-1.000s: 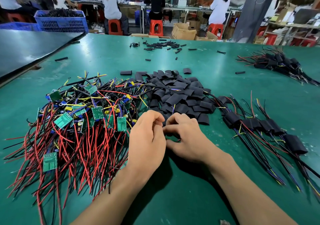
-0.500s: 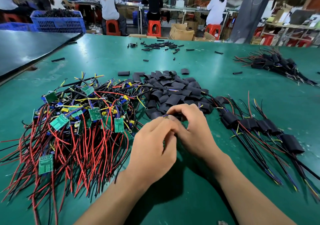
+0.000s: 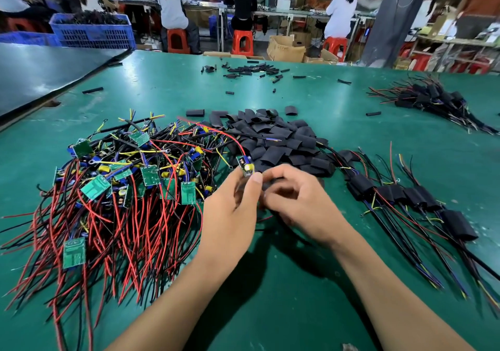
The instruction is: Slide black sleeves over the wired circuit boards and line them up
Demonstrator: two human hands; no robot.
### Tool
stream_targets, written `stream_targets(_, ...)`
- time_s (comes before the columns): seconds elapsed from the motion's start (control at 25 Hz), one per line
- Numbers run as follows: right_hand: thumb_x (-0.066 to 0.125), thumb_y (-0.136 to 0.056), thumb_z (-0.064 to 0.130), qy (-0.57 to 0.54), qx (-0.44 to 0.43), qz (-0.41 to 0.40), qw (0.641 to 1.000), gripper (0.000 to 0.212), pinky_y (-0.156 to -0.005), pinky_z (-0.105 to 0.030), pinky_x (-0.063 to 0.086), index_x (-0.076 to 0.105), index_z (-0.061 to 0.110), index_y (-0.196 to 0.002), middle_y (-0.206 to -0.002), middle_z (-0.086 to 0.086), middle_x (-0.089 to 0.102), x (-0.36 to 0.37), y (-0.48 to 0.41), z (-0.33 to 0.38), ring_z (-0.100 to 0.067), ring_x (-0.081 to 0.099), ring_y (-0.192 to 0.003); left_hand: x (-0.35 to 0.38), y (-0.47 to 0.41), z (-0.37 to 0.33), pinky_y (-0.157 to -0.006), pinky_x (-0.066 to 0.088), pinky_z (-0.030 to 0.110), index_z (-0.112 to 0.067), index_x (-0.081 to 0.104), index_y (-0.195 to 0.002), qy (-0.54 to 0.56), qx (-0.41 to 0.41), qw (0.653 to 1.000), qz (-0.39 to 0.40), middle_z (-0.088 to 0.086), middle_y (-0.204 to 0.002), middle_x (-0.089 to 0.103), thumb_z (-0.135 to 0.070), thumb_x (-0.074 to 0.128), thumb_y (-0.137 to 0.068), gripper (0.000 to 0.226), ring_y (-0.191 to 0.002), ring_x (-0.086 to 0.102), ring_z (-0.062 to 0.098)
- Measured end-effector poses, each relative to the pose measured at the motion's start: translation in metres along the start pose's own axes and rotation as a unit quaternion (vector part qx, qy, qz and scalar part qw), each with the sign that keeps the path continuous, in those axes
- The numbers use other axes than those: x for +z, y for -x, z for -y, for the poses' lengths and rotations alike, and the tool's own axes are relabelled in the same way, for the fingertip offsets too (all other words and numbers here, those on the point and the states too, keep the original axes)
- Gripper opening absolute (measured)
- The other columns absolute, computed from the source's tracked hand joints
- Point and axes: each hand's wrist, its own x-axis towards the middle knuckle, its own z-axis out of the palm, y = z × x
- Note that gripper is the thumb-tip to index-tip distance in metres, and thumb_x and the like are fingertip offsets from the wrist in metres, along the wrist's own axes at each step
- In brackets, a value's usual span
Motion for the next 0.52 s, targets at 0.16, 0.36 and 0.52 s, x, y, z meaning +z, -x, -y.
stream_targets(0.16,0.070,-0.086,0.025,0.004,0.048,0.058,0.997,0.012,-0.045,-0.024,0.040,0.066,0.020,-0.096,-0.074,0.000,0.072,0.001,-0.001,-0.008,-0.018,0.054,-0.047,-0.001,-0.006,0.002,-0.069,0.052,0.029,-0.011,0.067,-0.082,0.094,-0.065,0.993,-0.042,-0.005,-0.071,0.071,-0.021,0.057,-0.099,0.022,-0.067,0.063,0.010)
stream_targets(0.36,0.072,-0.088,0.021,0.270,-0.012,-0.112,0.956,0.006,-0.076,-0.019,0.044,0.071,0.025,-0.091,-0.087,0.013,0.068,-0.010,-0.007,-0.025,0.002,0.058,-0.078,-0.006,-0.012,0.001,-0.060,0.055,0.024,-0.013,0.061,-0.091,0.260,-0.161,0.952,-0.025,0.008,-0.078,0.074,-0.011,0.055,-0.099,0.010,-0.066,0.068,0.020)
stream_targets(0.52,0.077,-0.077,0.052,0.370,0.071,-0.016,0.926,0.048,-0.090,-0.029,0.046,0.066,0.028,-0.117,-0.106,0.011,0.053,-0.016,-0.008,-0.027,-0.007,0.056,-0.101,-0.006,-0.011,-0.002,-0.048,0.047,0.025,-0.012,0.059,-0.088,0.283,-0.164,0.945,0.008,0.014,-0.082,0.072,-0.004,0.049,-0.099,0.017,-0.050,0.061,0.022)
